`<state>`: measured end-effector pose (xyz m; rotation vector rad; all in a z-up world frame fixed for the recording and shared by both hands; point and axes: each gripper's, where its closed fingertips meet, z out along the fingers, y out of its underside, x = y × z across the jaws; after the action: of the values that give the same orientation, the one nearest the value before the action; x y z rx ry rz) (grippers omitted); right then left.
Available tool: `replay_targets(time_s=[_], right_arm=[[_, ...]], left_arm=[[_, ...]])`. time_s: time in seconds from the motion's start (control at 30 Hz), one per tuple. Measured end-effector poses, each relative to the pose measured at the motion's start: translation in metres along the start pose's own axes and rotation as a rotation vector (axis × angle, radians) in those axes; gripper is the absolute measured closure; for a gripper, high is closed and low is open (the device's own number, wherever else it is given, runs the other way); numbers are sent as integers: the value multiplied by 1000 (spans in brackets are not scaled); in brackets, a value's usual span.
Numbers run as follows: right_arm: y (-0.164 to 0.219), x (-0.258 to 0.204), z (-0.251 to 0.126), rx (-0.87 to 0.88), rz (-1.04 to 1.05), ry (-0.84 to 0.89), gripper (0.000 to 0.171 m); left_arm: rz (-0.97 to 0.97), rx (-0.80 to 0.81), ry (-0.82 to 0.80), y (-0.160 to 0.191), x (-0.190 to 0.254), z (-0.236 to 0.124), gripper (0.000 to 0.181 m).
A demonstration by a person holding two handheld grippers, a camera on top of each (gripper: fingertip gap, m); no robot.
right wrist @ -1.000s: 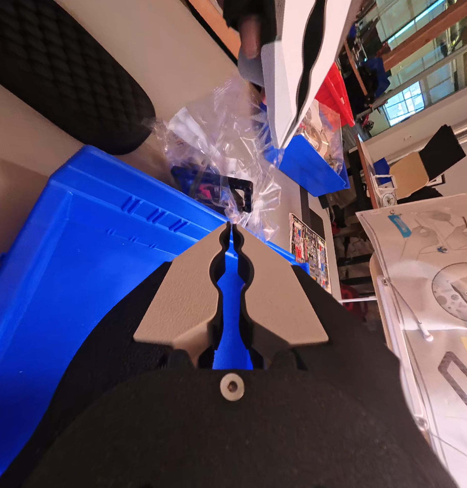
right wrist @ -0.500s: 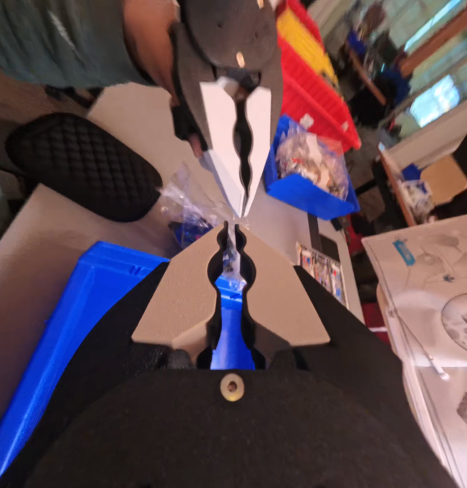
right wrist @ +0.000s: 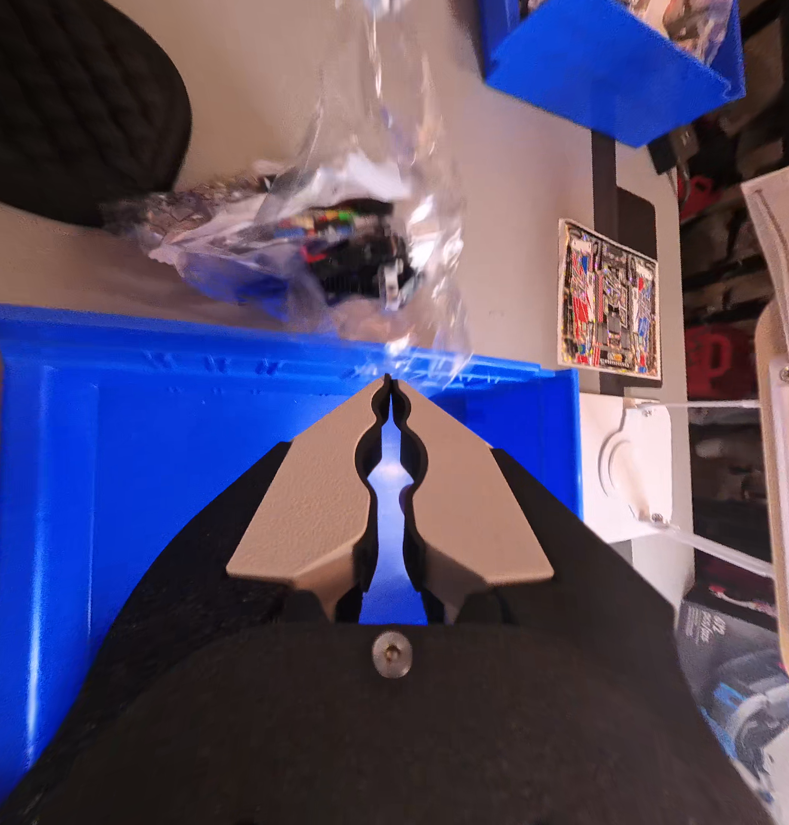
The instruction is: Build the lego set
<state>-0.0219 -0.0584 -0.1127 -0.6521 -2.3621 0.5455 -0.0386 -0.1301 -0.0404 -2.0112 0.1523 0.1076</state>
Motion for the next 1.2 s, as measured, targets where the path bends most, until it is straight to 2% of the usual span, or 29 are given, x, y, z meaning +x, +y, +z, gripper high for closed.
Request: replay_targets(time_s=[0.07,0.13,0.27,0.37,0.43,0.5,0.6,0.7,0.77,0.9,1.0,1.03,1.1,1.2], right_arm=[[14,-3,3,-52,-1,-11,171],[8,-5,-1,9,20,-23,166],[-28,1,-34,217,13,-17,150],[-59,-17,-54,358,14,-116,133],[-75,-31,-55,388,57,-192,119],[-80,-39,-41,348,59,-216,114],[-57,-35,-9,164,-21,-157,137],[-52,-38,-14,207,17,-246,159],[-44,-35,-20,230,33,-260,171],[-26,-27,-23,273,145,-274,171],[-24,-24,-28,338,185,-290,171],[-25,-20,-27,353,201,-284,171],[-29,-15,-26,382,235,-287,171],[-42,-13,-26,432,257,-323,171]], left_arm=[[-33,28,7,-1,-2,-3,181],[-52,53,-2,-3,-4,-5,181],[-56,62,0,-3,-4,-2,181],[-57,61,21,-5,-1,5,181],[-51,60,23,-7,1,10,181],[-49,62,31,-9,4,16,181],[-39,63,10,-10,2,19,181],[-53,133,6,-9,-3,8,175],[-91,140,-17,4,-15,-2,150],[-270,3,148,76,-21,-1,101],[-416,-101,371,130,-2,10,79],[-438,-109,442,138,8,13,77],[-396,-140,482,151,22,26,80],[-196,-194,380,161,21,54,84]])
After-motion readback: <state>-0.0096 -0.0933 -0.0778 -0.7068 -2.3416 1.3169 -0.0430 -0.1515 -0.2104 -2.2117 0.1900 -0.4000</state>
